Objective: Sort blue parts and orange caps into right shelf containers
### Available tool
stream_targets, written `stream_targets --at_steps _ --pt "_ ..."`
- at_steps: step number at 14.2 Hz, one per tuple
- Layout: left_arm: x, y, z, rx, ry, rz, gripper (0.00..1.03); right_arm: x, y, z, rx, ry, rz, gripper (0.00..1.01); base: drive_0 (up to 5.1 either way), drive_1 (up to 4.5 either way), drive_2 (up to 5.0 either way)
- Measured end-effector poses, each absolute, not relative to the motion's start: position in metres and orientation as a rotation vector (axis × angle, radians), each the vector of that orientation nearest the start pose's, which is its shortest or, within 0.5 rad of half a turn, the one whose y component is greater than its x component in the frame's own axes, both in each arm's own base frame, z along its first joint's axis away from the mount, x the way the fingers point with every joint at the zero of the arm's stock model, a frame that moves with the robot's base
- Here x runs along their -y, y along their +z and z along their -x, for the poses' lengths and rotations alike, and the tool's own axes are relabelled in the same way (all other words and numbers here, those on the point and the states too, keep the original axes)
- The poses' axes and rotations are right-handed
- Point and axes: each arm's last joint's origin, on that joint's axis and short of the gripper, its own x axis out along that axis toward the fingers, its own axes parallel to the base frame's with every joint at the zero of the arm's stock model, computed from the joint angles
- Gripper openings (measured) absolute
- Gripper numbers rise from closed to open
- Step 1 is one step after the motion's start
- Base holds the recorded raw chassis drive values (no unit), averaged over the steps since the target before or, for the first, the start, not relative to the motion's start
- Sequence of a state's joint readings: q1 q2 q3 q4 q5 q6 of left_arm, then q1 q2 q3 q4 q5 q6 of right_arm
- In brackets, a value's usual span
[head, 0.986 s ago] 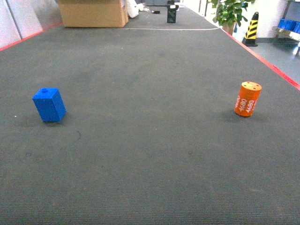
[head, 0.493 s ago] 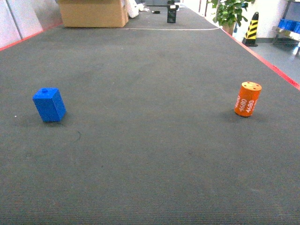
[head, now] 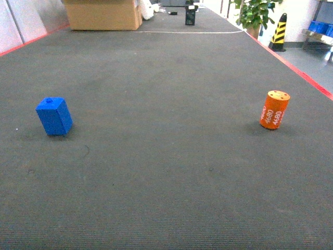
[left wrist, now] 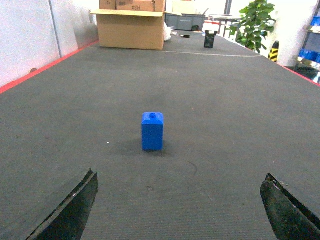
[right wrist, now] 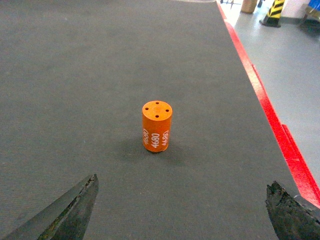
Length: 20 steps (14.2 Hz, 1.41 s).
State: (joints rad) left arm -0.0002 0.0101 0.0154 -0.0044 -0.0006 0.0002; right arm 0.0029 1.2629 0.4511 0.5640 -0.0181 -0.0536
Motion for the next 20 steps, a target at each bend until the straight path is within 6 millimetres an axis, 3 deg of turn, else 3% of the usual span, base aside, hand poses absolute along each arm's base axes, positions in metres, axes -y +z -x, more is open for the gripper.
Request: stream_targets --at_steps 2,5,8,10,11,14,16,18,20 --pt "0.0 0.168 -0.097 0.001 0.0 0.0 0.98 -0.01 0.182 -0.31 -0.359 0.049 0.073 0.98 0.0 0.0 0.0" --pt "0.0 0.168 -0.097 0.001 0.0 0.0 0.98 -0.025 0.164 -0.383 -0.433 0.045 0.091 0.98 0.0 0.0 0.0" --pt "0.0 0.168 -0.097 0.001 0.0 0.0 0.98 -0.035 0.151 -0.432 -0.473 0.026 0.083 0.98 0.0 0.0 0.0" --pt "0.0 0.168 -0.097 0.001 0.0 0.0 0.98 -0.036 0.137 -0.452 -0.522 -0.005 0.07 0.98 0.0 0.0 0.0" --pt "0.0 0.168 -0.097 0.001 0.0 0.0 0.98 -0.037 0.13 -0.458 -0.542 -0.02 0.059 0.88 0.0 0.0 0.0" --pt "0.0 0.168 -0.097 0.001 0.001 0.0 0.98 -0.037 0.118 -0.463 -0.544 -0.036 0.04 0.53 0.0 0.0 0.0" --pt "0.0 0.168 -0.097 0.001 0.0 0.0 0.98 -0.041 0.118 -0.448 -0.501 -0.025 0.038 0.42 0.0 0.0 0.0" --pt "0.0 0.168 -0.097 0.001 0.0 0.0 0.98 -0.039 0.133 -0.409 -0.429 -0.037 0.061 0.42 0.0 0.0 0.0" --pt "0.0 0.168 -0.097 0.001 0.0 0.0 0.98 -0.032 0.17 -0.35 -0.291 -0.037 0.071 0.42 0.0 0.0 0.0"
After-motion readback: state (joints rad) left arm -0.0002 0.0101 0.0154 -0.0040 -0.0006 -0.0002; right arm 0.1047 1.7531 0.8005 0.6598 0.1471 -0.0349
